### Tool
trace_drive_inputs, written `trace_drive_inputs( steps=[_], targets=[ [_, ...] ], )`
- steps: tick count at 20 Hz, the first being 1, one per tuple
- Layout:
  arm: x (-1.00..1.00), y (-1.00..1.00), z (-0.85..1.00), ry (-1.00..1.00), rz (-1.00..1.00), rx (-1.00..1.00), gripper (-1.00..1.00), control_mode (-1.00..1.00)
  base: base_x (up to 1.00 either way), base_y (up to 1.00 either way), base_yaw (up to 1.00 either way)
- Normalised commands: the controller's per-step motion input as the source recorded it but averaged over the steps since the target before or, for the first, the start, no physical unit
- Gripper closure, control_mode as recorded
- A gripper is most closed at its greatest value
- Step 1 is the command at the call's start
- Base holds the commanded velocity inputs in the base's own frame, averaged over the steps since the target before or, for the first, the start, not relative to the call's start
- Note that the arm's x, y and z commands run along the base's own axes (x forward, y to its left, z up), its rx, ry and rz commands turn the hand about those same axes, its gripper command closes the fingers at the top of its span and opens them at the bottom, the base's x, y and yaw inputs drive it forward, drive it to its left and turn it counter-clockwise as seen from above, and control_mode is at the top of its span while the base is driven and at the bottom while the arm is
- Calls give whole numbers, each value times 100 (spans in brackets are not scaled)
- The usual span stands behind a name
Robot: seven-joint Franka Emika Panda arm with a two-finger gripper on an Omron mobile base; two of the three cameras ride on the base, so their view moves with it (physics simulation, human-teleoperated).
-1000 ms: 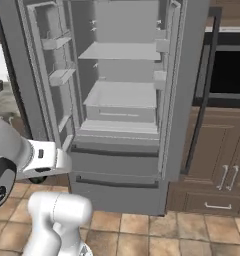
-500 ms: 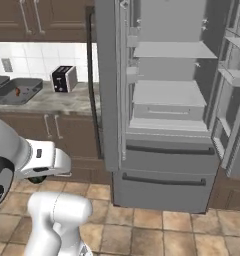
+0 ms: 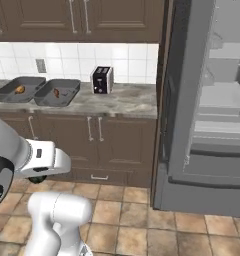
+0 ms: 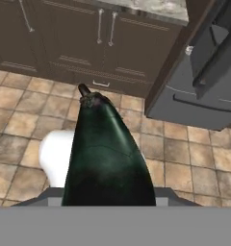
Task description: Place one eggplant and one chicken drumstick in each tupperware on the nearby counter, to pack two identical lunches.
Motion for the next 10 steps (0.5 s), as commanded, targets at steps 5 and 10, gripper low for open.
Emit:
trace_drive_inputs(
  steps=[5, 10],
  targets=[
    [0, 0, 0, 0, 0, 0, 100, 100, 6, 100, 0],
    [0, 0, 0, 0, 0, 0, 100, 100, 23, 100, -2]
  ],
)
